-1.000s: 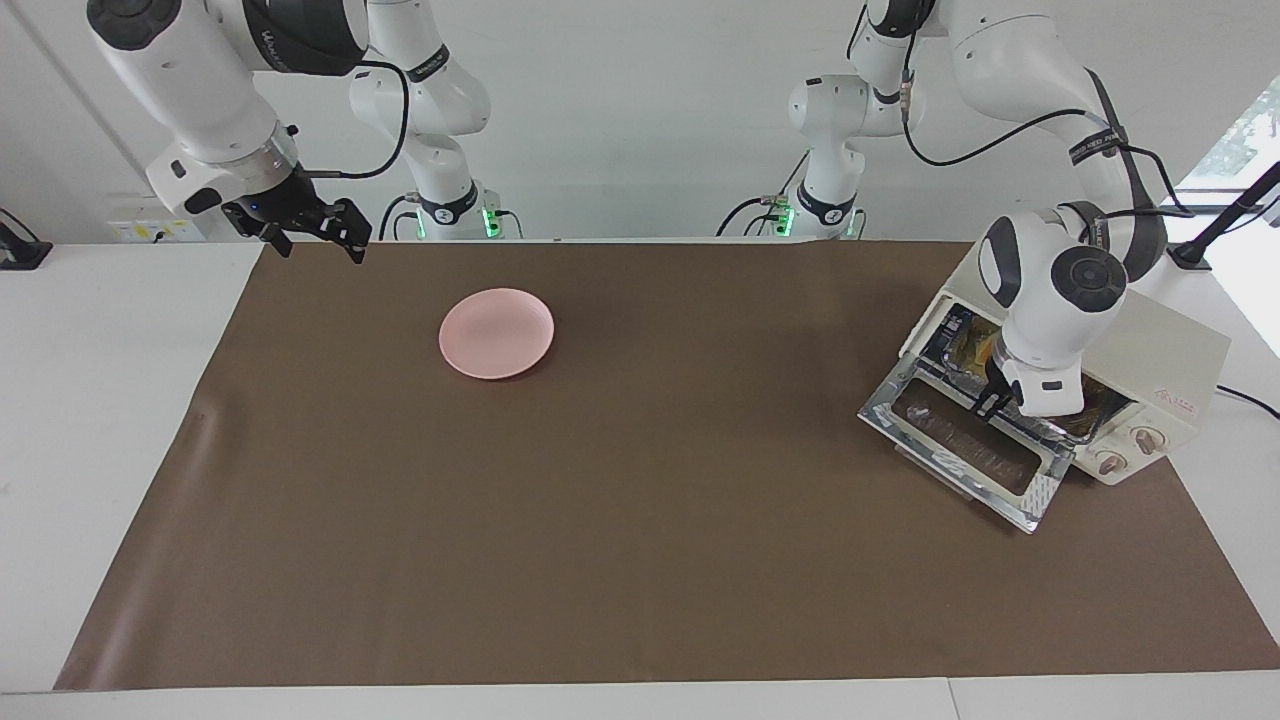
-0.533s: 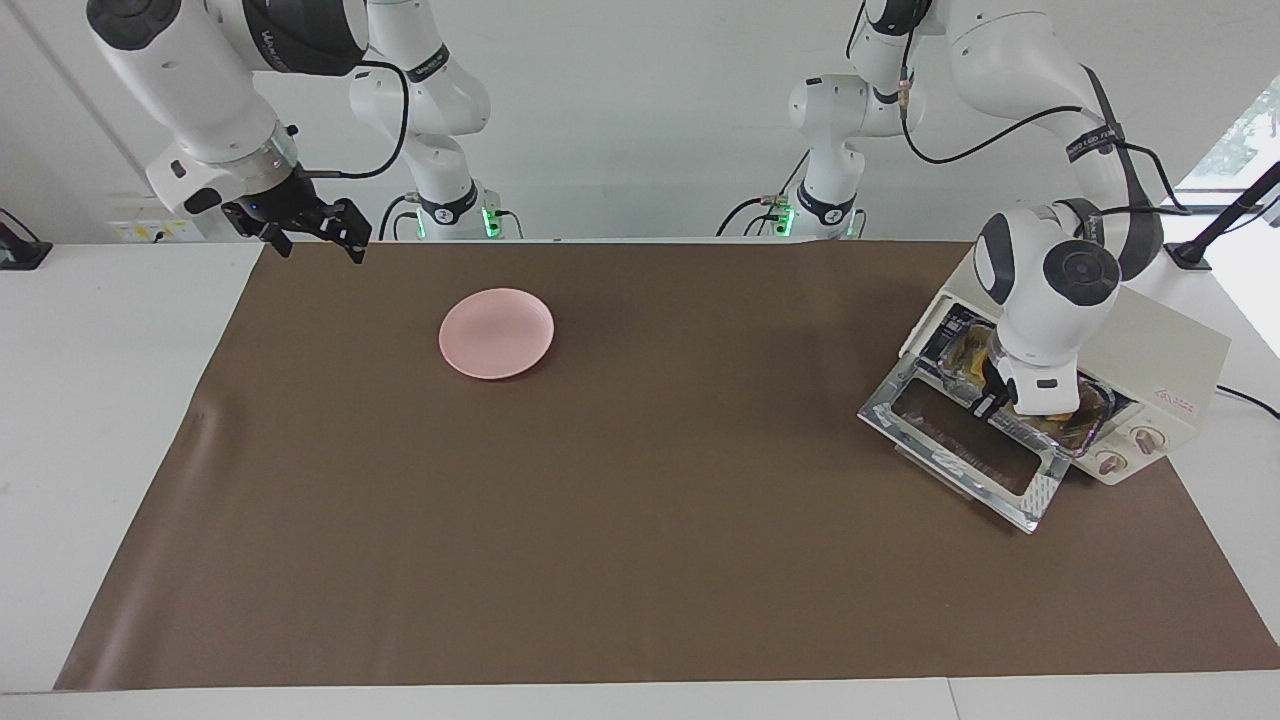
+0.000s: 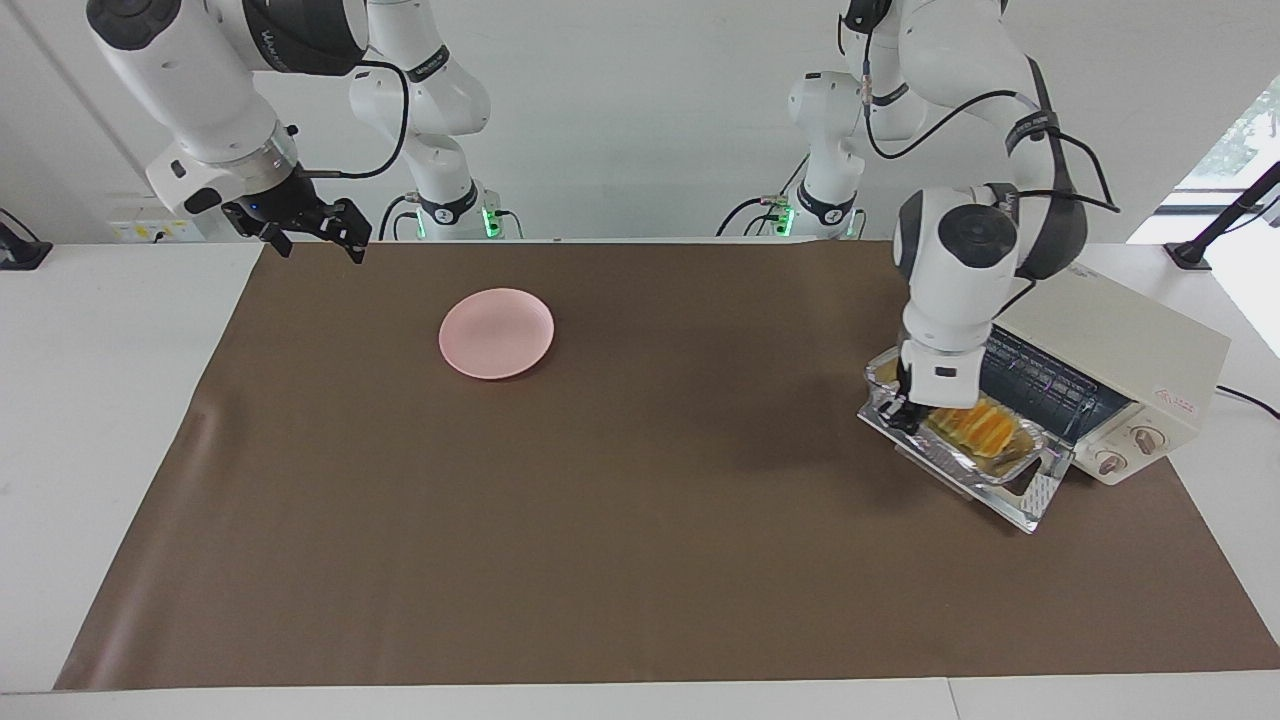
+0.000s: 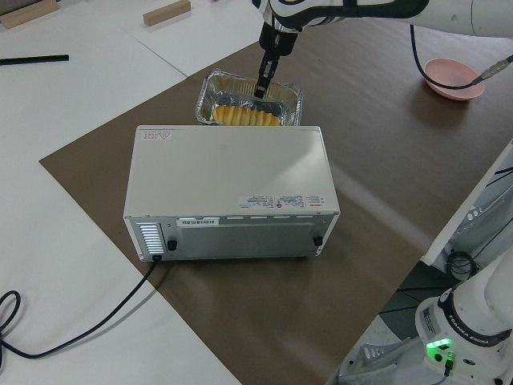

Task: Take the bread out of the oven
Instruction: 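Pull the foil tray out and carry it toward the pink plate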

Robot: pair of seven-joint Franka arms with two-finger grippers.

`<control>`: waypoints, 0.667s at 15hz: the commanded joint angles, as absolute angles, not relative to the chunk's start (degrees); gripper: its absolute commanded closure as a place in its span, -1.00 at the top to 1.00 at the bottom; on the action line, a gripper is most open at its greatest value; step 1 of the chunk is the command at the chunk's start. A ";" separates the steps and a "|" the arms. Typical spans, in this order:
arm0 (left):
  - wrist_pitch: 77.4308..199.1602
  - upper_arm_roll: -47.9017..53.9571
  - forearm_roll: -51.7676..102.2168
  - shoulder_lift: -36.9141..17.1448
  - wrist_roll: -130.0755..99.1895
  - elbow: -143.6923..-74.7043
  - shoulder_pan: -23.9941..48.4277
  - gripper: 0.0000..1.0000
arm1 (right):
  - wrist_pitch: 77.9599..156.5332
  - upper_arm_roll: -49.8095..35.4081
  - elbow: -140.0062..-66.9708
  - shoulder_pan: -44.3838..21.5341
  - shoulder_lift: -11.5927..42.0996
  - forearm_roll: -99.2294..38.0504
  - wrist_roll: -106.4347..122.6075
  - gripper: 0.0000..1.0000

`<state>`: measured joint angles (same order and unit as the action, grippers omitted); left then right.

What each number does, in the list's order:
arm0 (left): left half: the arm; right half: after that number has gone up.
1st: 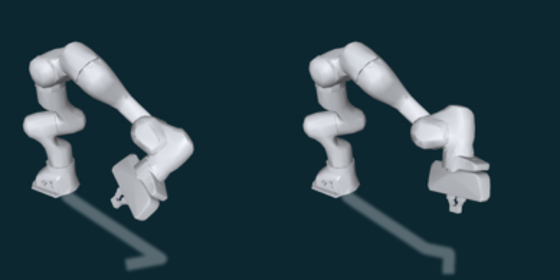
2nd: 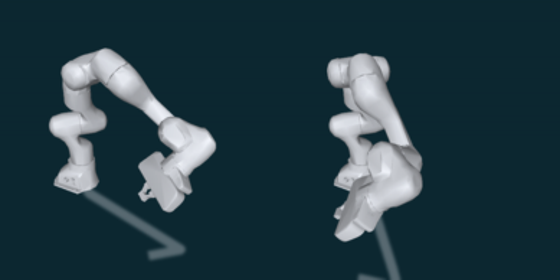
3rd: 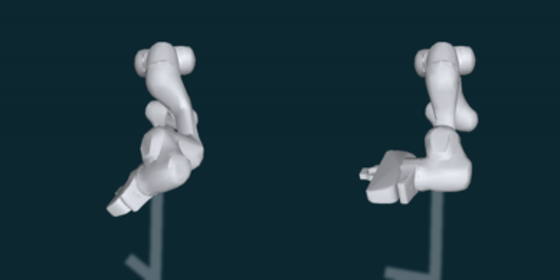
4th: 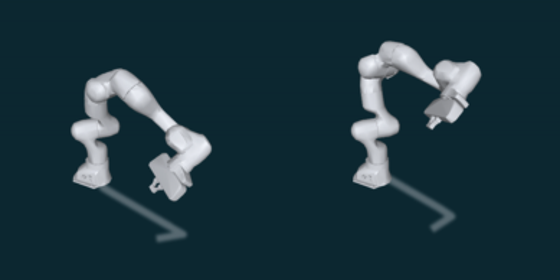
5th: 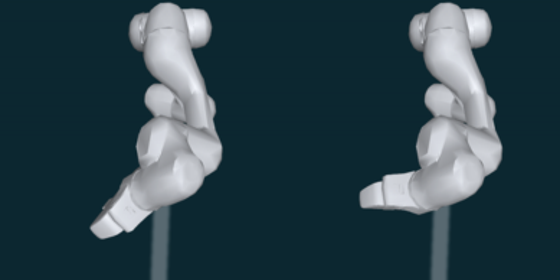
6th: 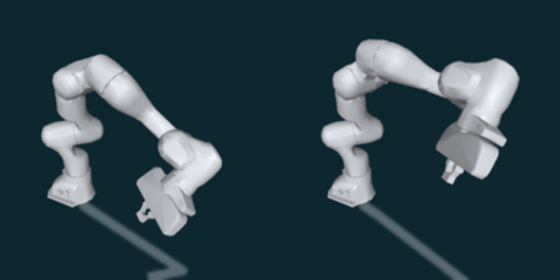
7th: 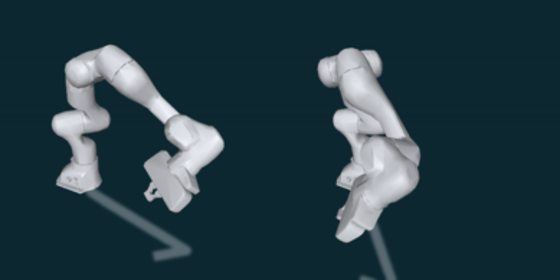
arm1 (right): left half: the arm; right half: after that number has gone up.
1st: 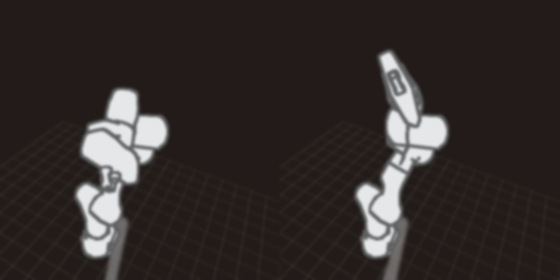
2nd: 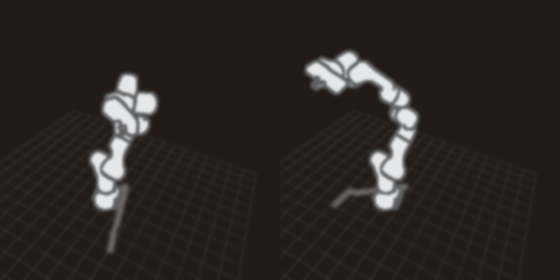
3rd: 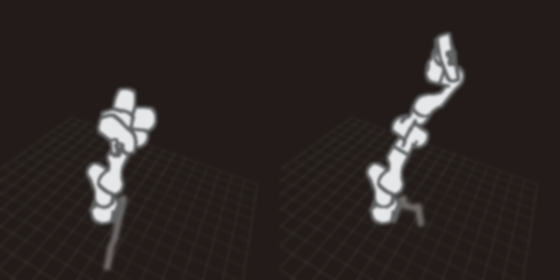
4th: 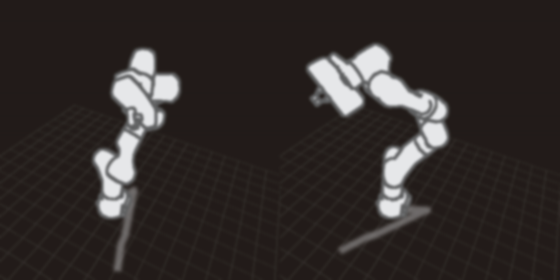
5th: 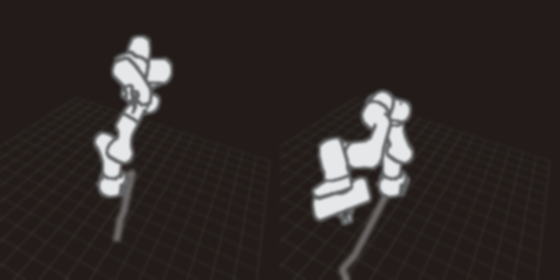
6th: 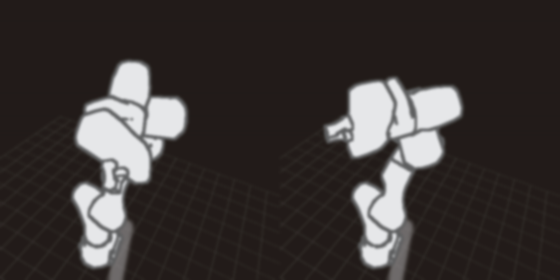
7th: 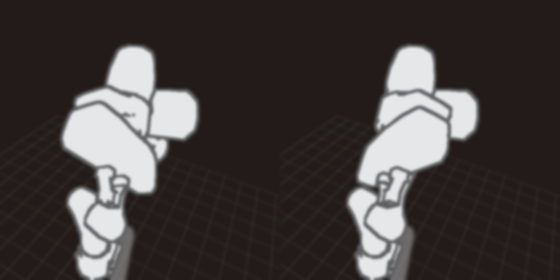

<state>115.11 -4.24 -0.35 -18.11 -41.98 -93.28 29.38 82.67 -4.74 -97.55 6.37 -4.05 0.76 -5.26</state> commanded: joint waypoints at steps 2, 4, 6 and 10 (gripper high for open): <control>110.24 -3.17 3.43 -29.58 -41.13 -78.89 36.80 -1.00 | 83.32 -5.10 -98.79 6.94 -5.27 1.14 -4.31 1.00; 107.07 -2.99 4.21 -37.41 -41.48 -68.16 41.90 -1.00 | 83.32 -5.10 -98.79 6.94 -5.27 1.14 -4.31 1.00; 107.92 -3.42 6.32 -40.33 -42.44 -66.10 45.86 -1.00 | 83.32 -5.10 -98.79 6.94 -5.27 1.14 -4.31 1.00; 111.69 -3.34 6.59 -41.30 -46.48 -66.36 50.09 -1.00 | 81.40 -5.10 -98.79 6.94 -5.27 1.14 -4.31 1.00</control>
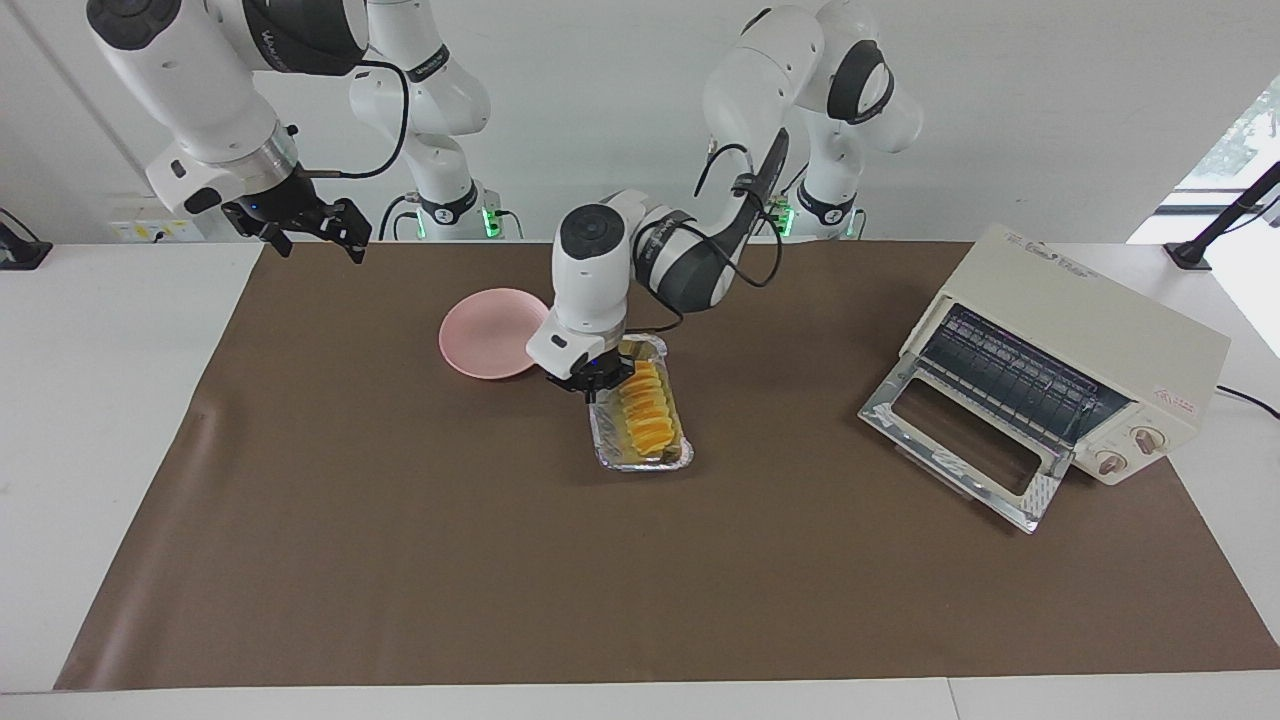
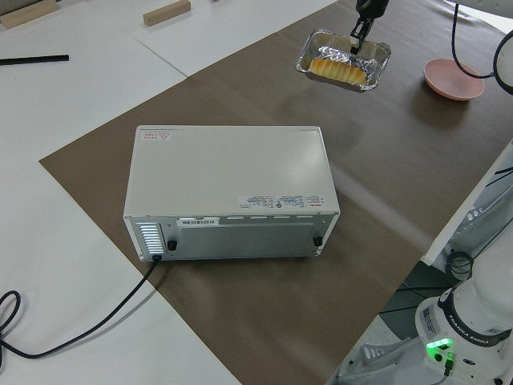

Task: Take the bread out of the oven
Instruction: 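Pull the foil tray out and carry it toward the pink plate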

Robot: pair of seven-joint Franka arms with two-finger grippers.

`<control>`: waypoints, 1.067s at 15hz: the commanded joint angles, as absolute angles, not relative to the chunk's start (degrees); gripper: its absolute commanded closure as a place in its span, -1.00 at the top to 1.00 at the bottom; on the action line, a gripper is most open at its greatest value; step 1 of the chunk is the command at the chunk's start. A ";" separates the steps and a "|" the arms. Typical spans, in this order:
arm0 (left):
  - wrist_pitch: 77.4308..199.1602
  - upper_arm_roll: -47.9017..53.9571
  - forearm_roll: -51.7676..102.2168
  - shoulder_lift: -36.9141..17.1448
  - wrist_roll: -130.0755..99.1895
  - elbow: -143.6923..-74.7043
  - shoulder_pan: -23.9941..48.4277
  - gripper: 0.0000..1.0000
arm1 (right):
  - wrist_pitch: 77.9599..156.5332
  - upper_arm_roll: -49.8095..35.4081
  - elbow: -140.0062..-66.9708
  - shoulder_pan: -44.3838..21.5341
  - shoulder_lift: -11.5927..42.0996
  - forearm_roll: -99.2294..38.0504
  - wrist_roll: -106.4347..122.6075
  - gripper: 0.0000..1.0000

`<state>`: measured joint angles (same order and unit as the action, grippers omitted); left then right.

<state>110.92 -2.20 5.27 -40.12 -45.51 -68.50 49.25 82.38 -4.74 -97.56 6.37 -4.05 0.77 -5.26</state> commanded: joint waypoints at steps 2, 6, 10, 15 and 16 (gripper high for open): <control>114.77 -3.34 6.59 -43.15 -47.98 -66.36 51.94 -1.00 | 81.21 -5.10 -98.70 7.03 -5.80 1.14 -4.31 1.00; 116.62 -3.25 9.13 -42.80 -48.16 -68.02 52.91 -1.00 | 82.26 -5.62 -98.70 6.15 -6.33 1.41 -4.04 1.00; 116.63 -3.51 11.69 -42.89 -48.16 -67.94 51.68 0.31 | 87.09 -5.62 -99.40 3.34 -6.42 1.32 -4.40 1.00; 112.17 -7.37 12.04 -39.38 -48.16 -67.76 51.33 1.00 | 92.37 -5.71 -100.72 3.08 -5.36 1.14 -2.82 1.00; 109.97 -8.08 11.95 -38.68 -48.16 -67.68 50.63 1.00 | 93.16 -5.71 -100.72 2.47 -4.75 1.14 -2.12 1.00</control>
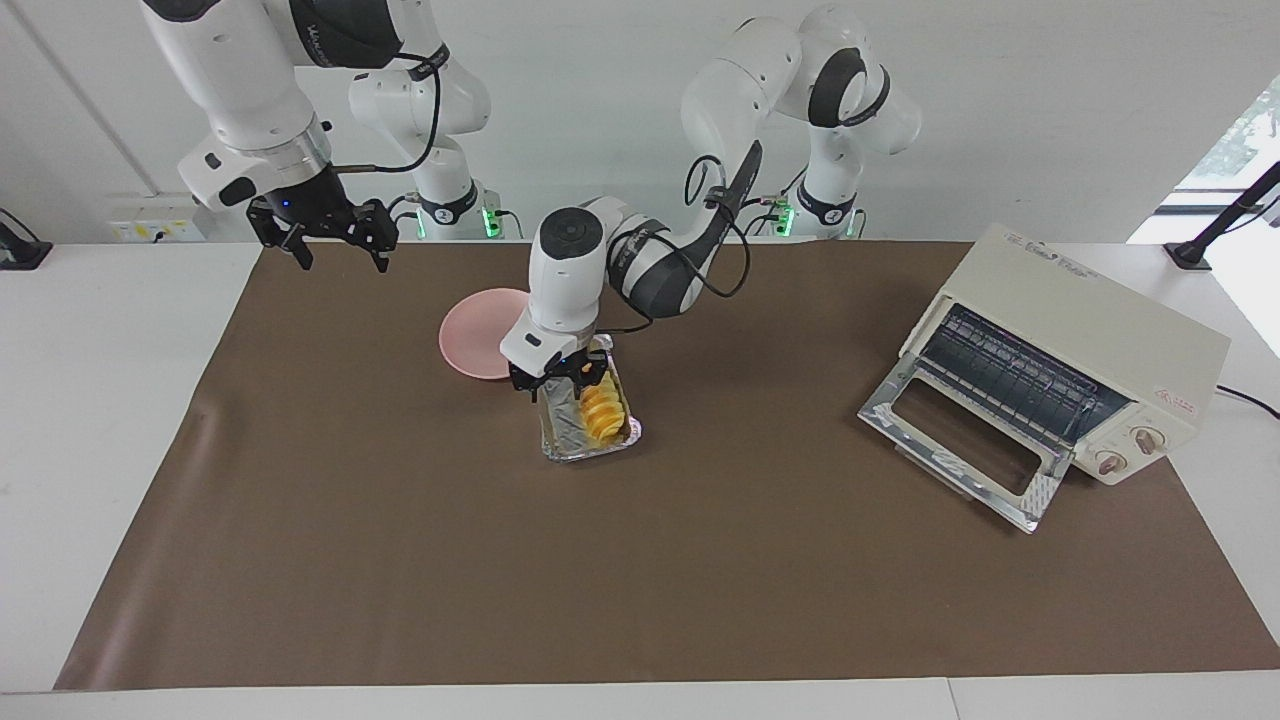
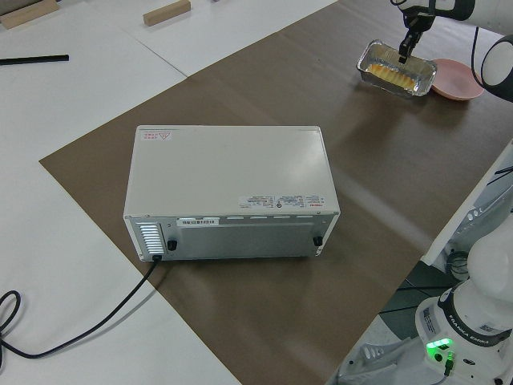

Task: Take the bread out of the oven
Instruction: 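Pull the foil tray out and carry it toward the pink plate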

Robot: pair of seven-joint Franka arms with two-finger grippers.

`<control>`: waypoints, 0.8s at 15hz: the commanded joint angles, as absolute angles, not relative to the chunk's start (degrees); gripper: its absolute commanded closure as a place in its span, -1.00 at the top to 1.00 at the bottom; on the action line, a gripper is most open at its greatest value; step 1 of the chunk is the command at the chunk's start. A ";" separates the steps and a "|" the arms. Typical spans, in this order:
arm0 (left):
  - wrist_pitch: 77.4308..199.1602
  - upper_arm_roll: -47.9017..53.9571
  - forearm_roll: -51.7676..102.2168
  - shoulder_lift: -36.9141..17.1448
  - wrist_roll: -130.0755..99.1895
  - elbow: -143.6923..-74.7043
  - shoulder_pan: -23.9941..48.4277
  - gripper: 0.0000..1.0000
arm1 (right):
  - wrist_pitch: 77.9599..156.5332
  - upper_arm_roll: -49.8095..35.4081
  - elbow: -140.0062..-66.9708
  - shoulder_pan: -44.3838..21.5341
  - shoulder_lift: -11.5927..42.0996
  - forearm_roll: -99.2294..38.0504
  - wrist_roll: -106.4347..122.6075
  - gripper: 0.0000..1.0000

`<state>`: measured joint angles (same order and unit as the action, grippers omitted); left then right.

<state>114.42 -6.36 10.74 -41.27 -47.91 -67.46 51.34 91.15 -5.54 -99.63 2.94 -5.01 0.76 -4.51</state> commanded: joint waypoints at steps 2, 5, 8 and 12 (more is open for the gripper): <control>108.12 -9.49 11.69 -36.58 -47.99 -68.02 49.66 1.00 | 95.18 -5.71 -100.55 2.02 -3.17 0.88 -1.76 1.00; 103.20 -9.93 11.43 -30.87 -46.76 -71.09 43.88 1.00 | 95.10 -5.63 -98.36 -2.53 1.74 1.05 -1.84 1.00; 99.69 -10.02 11.34 -23.48 -38.79 -76.89 37.38 1.00 | 97.90 -5.62 -96.16 -7.28 7.01 1.31 -2.98 1.00; 88.27 -10.37 7.14 -19.26 -23.59 -76.90 28.23 1.00 | 104.39 -5.62 -95.00 -13.36 13.52 0.53 -13.43 1.00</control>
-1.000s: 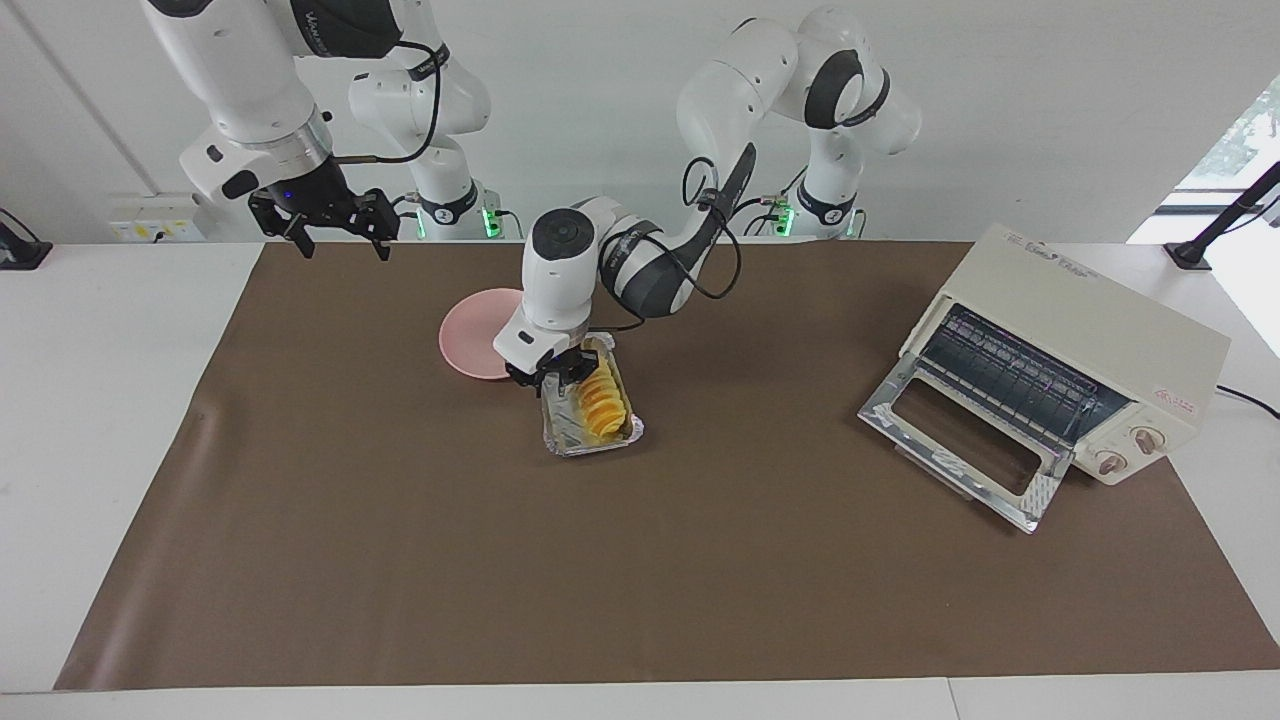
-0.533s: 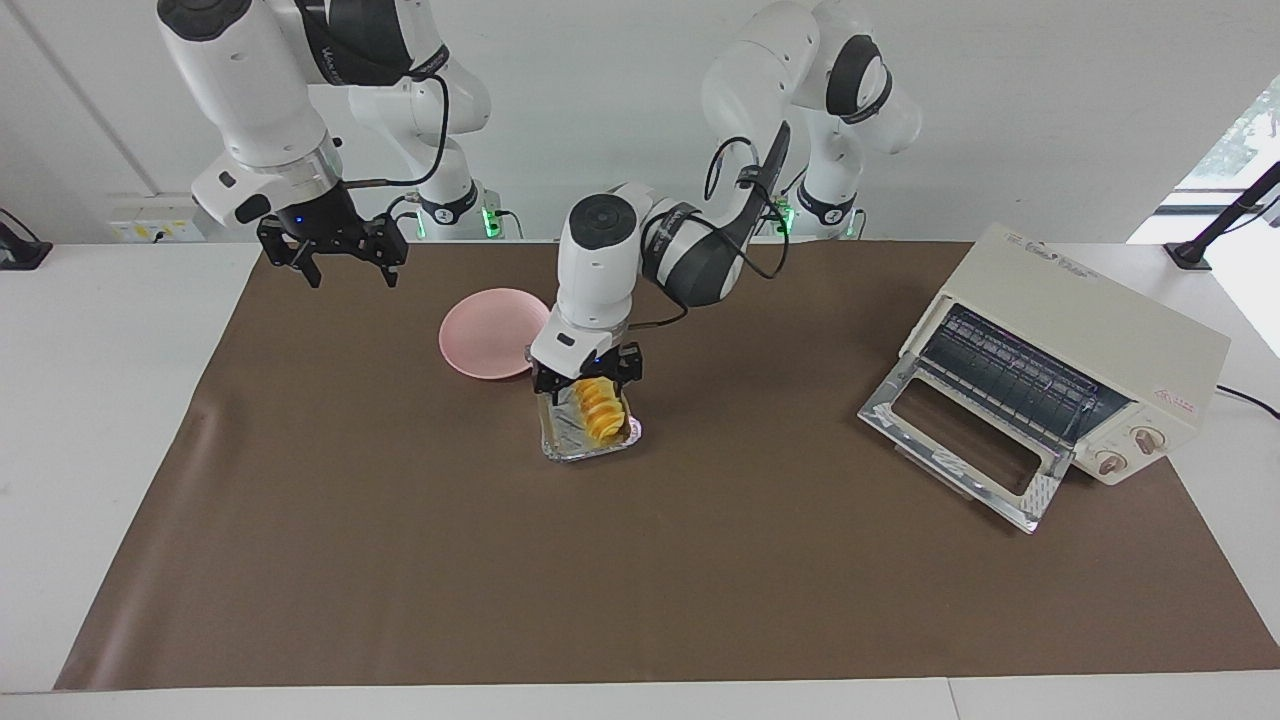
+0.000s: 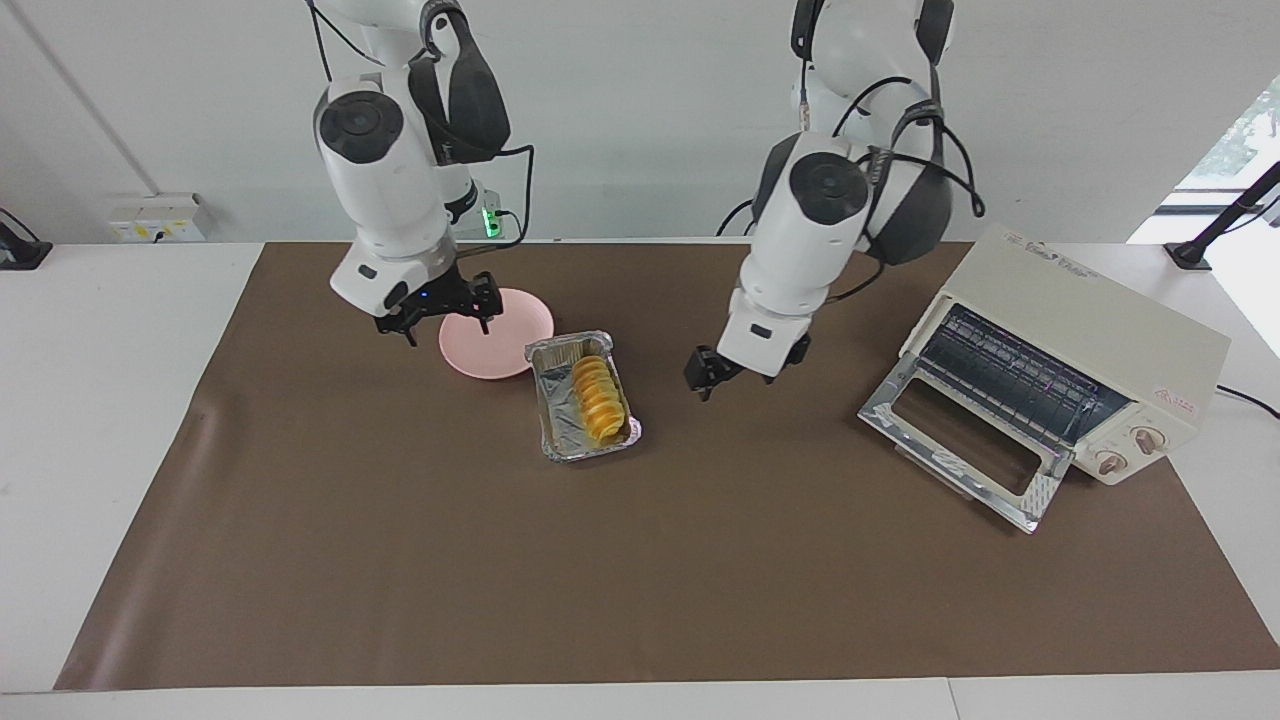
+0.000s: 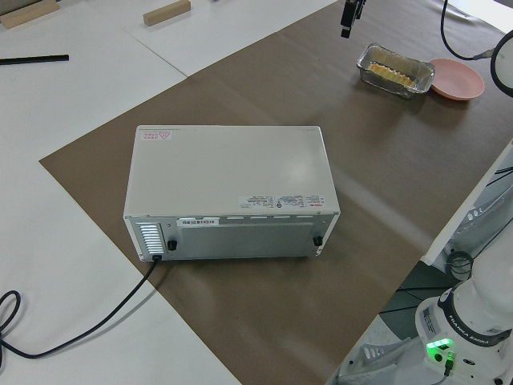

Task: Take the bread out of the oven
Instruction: 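Take the foil tray with the right gripper while the left gripper withdraws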

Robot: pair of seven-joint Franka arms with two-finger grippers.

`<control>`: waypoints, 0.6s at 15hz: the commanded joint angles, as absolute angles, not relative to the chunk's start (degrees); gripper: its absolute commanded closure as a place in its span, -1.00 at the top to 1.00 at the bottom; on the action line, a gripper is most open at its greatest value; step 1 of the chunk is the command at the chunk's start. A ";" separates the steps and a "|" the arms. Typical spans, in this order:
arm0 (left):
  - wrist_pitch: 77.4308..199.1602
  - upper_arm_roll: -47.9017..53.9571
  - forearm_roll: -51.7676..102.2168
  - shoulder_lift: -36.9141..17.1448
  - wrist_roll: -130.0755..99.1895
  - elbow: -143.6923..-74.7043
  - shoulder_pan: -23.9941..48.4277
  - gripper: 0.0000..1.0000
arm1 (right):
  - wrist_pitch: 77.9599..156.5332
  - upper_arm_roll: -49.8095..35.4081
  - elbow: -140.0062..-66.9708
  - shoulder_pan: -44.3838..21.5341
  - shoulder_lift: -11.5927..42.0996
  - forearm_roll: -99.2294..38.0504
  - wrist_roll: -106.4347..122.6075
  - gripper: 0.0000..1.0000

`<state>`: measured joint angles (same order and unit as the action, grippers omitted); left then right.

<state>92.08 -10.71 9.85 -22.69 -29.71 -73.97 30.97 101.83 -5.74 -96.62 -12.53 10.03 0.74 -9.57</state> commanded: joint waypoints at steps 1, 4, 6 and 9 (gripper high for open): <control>86.59 -10.37 4.94 -18.47 -20.86 -77.17 27.17 1.00 | 105.89 -5.71 -95.71 -13.45 14.49 -0.08 -13.97 1.00; 82.97 -10.46 3.43 -13.64 -9.09 -81.28 21.20 1.00 | 106.70 -5.71 -96.68 -16.16 17.05 -2.02 -14.41 1.00; 82.97 -10.37 3.34 -9.78 -3.71 -84.54 17.86 1.00 | 109.93 -5.71 -99.47 -16.44 17.31 -2.46 -15.37 1.00; 78.16 -10.28 3.25 -4.50 -1.59 -87.01 14.34 1.00 | 118.10 -5.63 -105.54 -16.44 17.75 -3.87 -15.91 1.00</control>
